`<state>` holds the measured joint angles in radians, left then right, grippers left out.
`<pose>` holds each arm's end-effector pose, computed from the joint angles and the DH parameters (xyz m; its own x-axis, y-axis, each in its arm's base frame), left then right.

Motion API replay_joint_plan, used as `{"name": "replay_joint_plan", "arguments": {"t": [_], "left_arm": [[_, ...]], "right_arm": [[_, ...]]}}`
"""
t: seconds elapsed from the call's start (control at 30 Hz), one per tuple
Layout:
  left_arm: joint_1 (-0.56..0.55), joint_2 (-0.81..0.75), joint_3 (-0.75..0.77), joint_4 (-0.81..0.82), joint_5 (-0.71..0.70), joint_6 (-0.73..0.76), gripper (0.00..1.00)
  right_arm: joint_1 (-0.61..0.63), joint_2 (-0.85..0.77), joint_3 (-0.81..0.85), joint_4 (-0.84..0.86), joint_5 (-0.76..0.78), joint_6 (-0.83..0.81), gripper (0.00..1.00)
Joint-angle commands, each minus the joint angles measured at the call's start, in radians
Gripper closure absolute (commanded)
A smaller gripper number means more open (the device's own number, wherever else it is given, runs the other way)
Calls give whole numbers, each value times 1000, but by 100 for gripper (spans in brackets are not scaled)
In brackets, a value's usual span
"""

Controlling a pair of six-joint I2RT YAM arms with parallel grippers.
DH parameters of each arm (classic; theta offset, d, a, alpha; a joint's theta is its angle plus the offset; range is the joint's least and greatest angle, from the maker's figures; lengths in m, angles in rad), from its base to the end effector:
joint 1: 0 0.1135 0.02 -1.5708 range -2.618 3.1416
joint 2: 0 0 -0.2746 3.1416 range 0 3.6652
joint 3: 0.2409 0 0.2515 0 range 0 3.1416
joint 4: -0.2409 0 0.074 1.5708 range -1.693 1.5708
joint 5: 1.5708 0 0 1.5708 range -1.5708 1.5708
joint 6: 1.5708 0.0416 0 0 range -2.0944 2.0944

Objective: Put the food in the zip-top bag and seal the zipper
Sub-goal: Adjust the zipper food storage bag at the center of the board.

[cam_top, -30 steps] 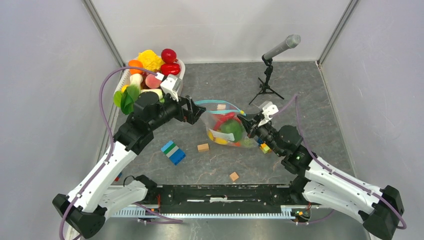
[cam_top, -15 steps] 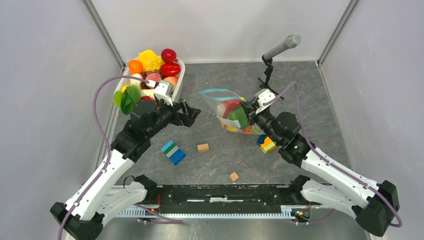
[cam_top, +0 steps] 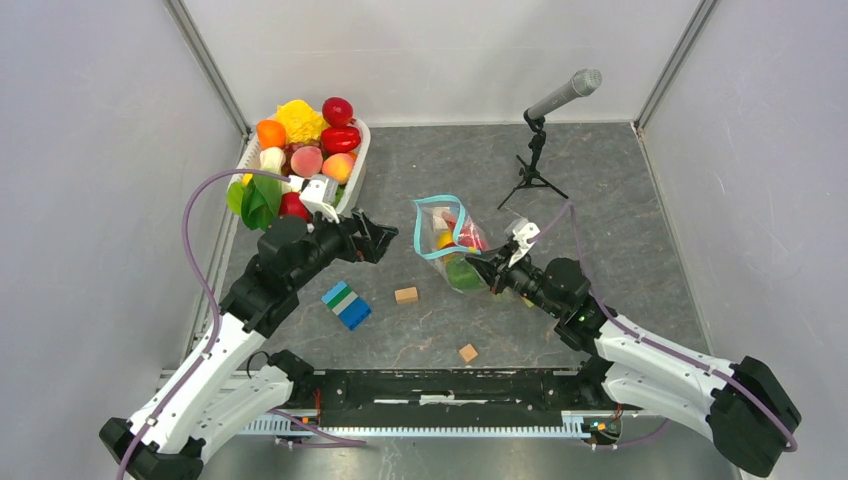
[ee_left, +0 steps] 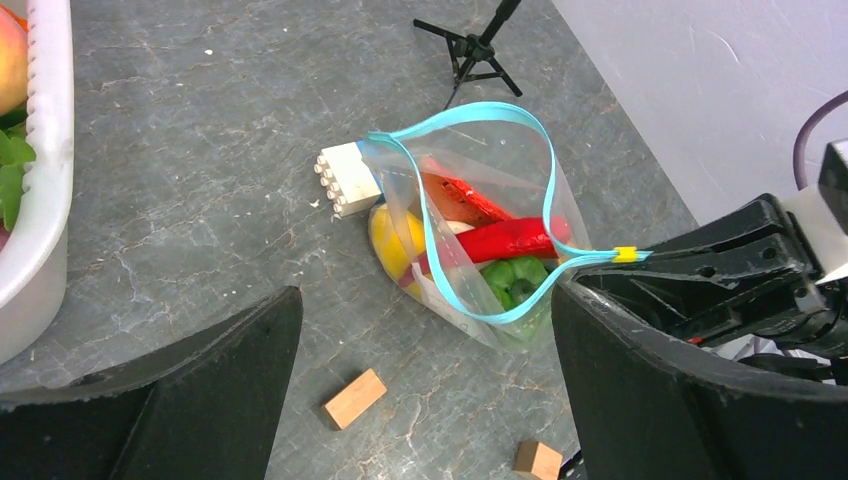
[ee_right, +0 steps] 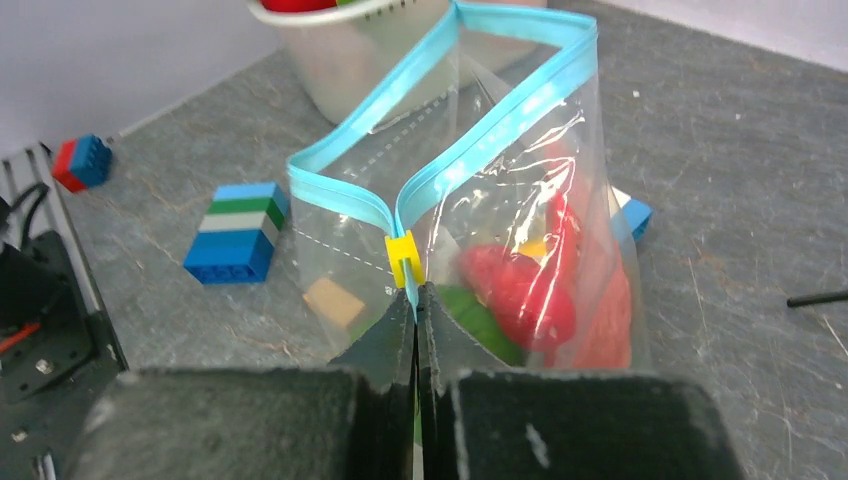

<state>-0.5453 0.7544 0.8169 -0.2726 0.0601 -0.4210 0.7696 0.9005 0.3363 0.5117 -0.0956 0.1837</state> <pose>0.1465 -0.0918 0.3526 -0.3948 -0.2376 -0.8875 0.4455 0.7953 -0.4111 0.1431 0.1442 0.2427 -0.1761 0.0826 -0.9809 -0.7414 0.6443 0.1873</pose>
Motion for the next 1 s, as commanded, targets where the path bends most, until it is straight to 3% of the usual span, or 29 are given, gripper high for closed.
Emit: {"name": "replay_joint_plan", "arguments": {"t": [0.0, 0.97], "left_arm": [[5, -13, 2, 55, 9, -36, 0], [5, 2, -5, 74, 61, -48, 0]], "right_arm": [[-2, -19, 13, 128, -5, 45, 100], [-3, -41, -39, 129, 35, 71, 100]]}}
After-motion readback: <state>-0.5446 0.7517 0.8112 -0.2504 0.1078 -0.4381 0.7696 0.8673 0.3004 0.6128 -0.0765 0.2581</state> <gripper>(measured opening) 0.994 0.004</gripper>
